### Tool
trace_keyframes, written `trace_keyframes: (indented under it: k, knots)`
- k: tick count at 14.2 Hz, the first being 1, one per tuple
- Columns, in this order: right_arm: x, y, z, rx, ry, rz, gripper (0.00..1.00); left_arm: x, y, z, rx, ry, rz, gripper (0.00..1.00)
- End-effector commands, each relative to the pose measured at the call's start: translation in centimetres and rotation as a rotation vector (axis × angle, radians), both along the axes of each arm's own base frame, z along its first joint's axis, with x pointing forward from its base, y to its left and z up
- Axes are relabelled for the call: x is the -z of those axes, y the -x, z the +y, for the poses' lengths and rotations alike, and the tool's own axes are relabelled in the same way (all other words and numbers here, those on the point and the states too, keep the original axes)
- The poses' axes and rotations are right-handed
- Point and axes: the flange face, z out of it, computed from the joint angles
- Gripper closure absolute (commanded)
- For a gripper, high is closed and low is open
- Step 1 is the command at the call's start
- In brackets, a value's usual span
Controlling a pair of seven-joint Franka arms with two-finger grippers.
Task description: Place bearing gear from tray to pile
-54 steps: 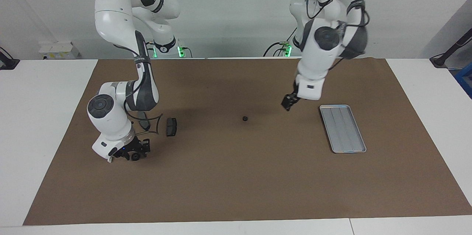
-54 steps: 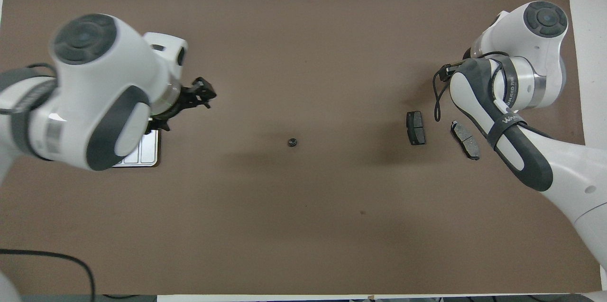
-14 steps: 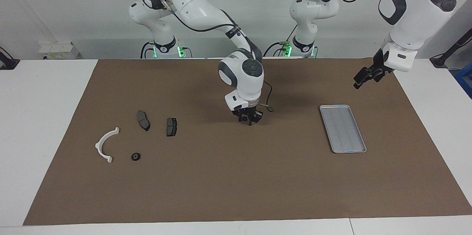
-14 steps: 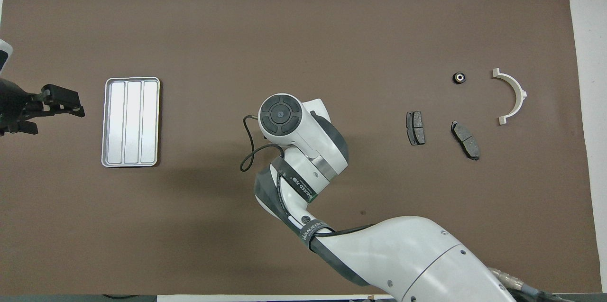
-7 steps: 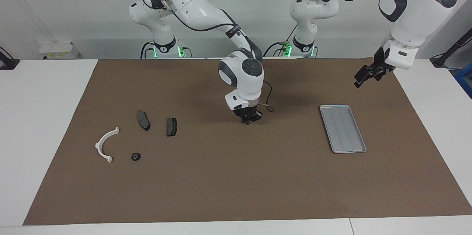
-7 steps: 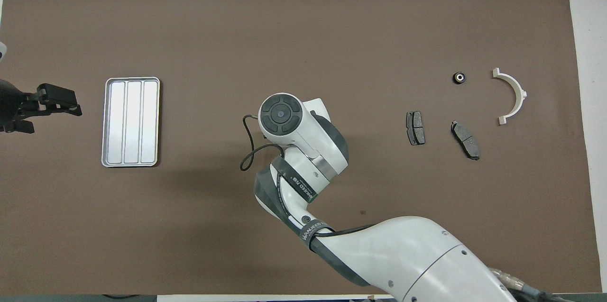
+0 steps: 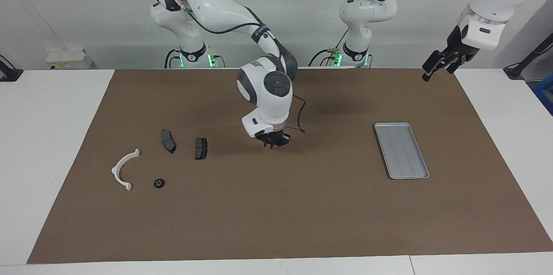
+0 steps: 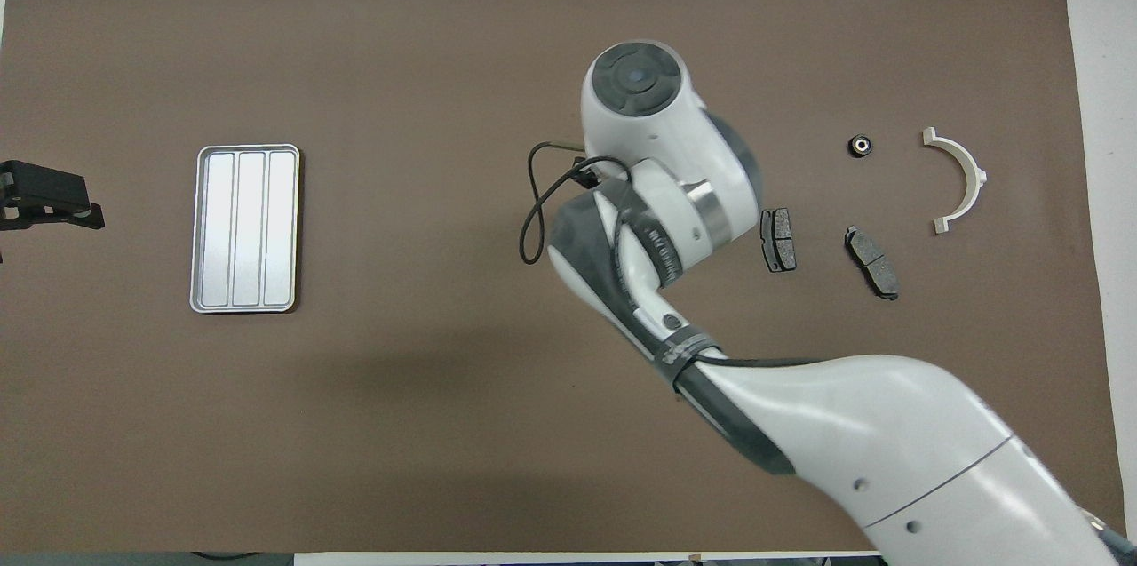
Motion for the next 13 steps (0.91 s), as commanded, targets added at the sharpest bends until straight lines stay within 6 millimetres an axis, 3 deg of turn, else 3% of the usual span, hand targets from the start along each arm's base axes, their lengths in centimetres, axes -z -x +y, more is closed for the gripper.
trace_keyframes:
  k: [1,3,5,9,11,13]
  knots:
    - [-0.5,-3.9,-9.5,-0.179,-0.054,0.0,1.0,0.4,0.4,0.1,0.001,0.007,0.022,0.0]
    - [1.9,-5.3,-15.1,-0.294,-0.066,-0.043,1.0,0.4,0.4,0.2,0.0,0.007,0.02,0.0]
    - [5.0,-5.5,-18.7,-0.35,-0.066,-0.081,1.0,0.4,0.4,0.0,0.004,0.007,0.019,0.0]
    - [7.6,-6.1,-21.2,-0.384,-0.064,-0.118,1.0,0.0,0.2,-0.5,0.021,0.01,0.005,0.0]
    - [8.4,-6.4,-21.9,-0.402,-0.064,-0.128,1.0,0.0,0.1,-4.1,0.087,0.008,-0.012,0.0]
    - [8.5,-6.4,-22.0,-0.403,-0.064,-0.135,1.0,0.2,0.2,-5.6,0.11,0.005,-0.015,0.0]
